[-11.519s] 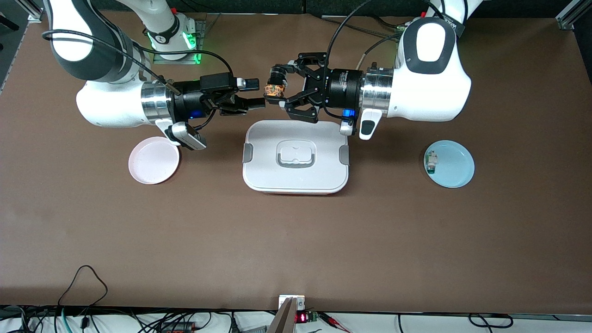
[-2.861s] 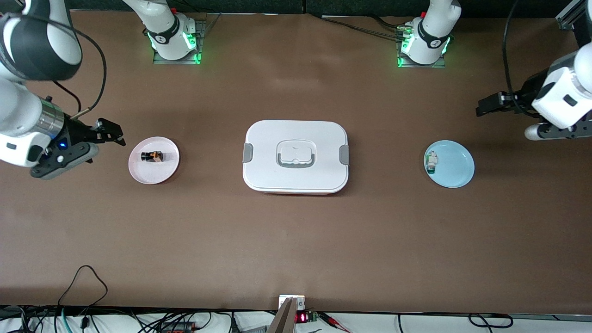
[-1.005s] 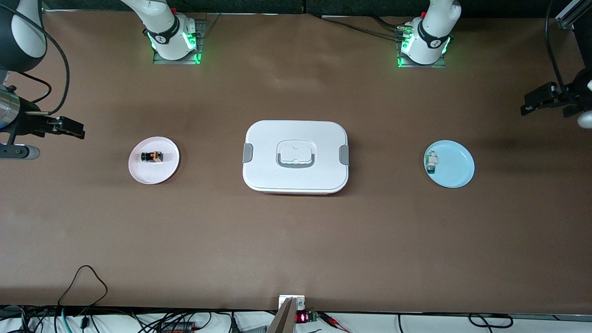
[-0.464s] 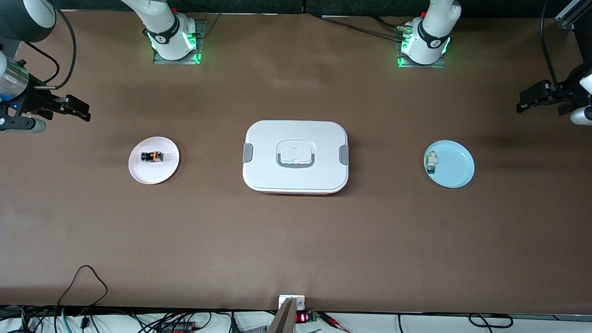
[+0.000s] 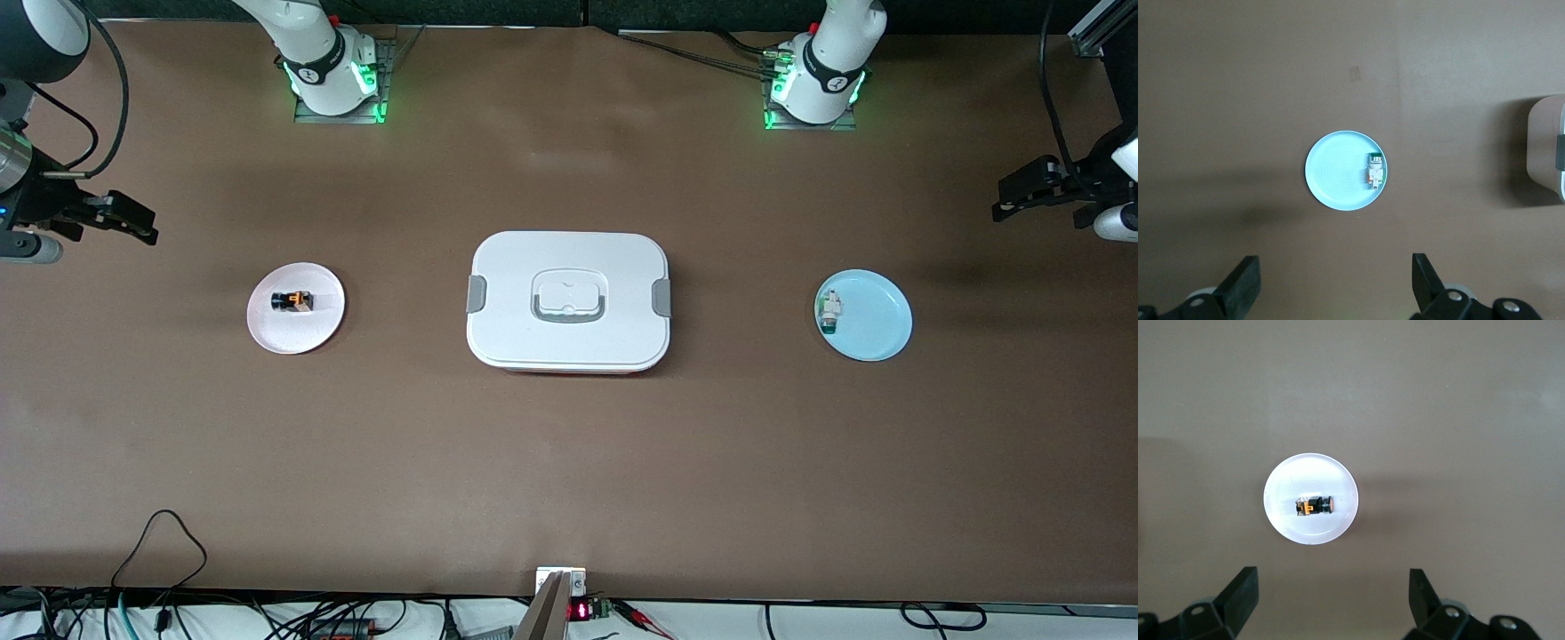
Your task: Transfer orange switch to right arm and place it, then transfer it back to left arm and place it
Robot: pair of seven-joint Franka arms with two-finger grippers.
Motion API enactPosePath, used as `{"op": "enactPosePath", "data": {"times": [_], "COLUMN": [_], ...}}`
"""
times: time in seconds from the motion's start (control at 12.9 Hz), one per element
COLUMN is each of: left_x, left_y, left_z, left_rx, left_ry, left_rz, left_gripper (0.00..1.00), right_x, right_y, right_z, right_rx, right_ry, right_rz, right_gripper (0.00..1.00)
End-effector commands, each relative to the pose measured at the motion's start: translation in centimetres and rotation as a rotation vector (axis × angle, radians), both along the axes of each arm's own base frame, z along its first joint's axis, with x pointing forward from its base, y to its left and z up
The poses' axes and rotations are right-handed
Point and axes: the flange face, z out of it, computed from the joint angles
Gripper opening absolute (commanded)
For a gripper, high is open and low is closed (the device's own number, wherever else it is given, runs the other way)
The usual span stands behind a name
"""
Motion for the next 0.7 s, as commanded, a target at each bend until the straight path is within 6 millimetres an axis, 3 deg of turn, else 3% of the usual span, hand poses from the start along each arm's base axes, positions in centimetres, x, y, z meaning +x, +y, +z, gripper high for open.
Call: {"op": "enactPosePath", "data": {"times": [0.0,0.23,0.39,0.54,0.62], "left_x": [0.6,1.8,2.0,2.1,2.2], "left_y": [-0.1,0.1,0.3,0.5,0.3], "left_z": [0.0,-2.1,-2.4,-2.3,-2.3], "left_rx": [0.016,0.009,0.007,0.008,0.011], "left_ry": [-0.007,0.025,0.029,0.016,0.013], "left_rz": [-0.026,-0.019,-0.017,-0.016,-0.019], "left_gripper": [1.0,1.0,1.0,1.0,1.0], "right_x": [0.8,0.9,1.0,1.4,1.4], "right_y": [-0.2,-0.3,-2.3,0.3,0.0], "right_z": [0.8,0.5,1.1,1.3,1.4], "right_rx": [0.007,0.007,0.012,0.022,0.023], "right_ry": [-0.014,-0.009,-0.017,-0.02,-0.022], "right_rz": [-0.01,-0.01,-0.037,0.0,-0.007], "right_gripper": [1.0,1.0,1.0,1.0,1.0]}}
